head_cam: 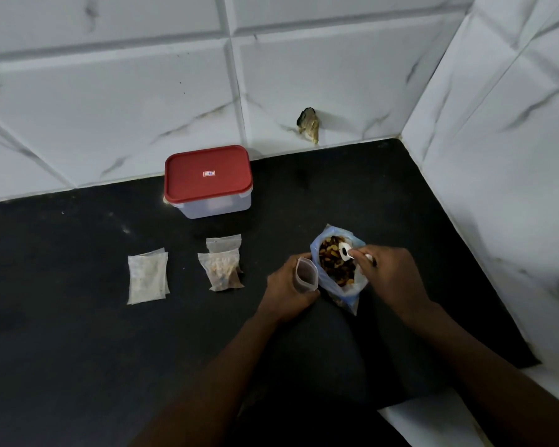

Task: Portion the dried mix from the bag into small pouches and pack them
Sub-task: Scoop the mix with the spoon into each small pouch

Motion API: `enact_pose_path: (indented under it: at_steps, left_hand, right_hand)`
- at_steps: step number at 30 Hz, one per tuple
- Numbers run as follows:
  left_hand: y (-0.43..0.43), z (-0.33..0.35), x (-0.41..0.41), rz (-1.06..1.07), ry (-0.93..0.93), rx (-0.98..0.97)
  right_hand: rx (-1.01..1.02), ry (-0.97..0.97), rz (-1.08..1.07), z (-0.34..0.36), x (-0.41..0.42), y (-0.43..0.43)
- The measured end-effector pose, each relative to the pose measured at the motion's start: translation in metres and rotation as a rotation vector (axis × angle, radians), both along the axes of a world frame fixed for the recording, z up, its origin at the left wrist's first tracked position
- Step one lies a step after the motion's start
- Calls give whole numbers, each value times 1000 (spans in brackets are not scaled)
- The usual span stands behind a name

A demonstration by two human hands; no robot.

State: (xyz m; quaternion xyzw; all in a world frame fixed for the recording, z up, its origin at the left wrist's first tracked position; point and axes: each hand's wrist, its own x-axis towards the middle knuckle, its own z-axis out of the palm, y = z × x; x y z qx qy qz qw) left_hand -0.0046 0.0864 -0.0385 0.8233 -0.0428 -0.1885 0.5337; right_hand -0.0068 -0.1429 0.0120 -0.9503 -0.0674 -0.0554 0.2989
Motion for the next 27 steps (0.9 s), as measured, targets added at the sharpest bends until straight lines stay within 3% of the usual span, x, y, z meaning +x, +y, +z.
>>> enact_pose_path:
  at_steps: [5,9,13,19,27]
  left_hand:
    - [0,1,0,-13,27,-16]
    - [-2,5,3,-22,62,6]
    - [-2,4,6,-15,109,-12]
    - [-4,10,7,-24,158,-103]
    - [-2,12,7,-42,154,-105]
  right_hand:
    - [-151,113,9,-13,3,5]
    - [-113,195,0,-15,2,11]
    - [97,322,-99,-6,2,15]
    - [618,628,-382,-5,-1,15]
    - [816,762,-464,-8,-2,10]
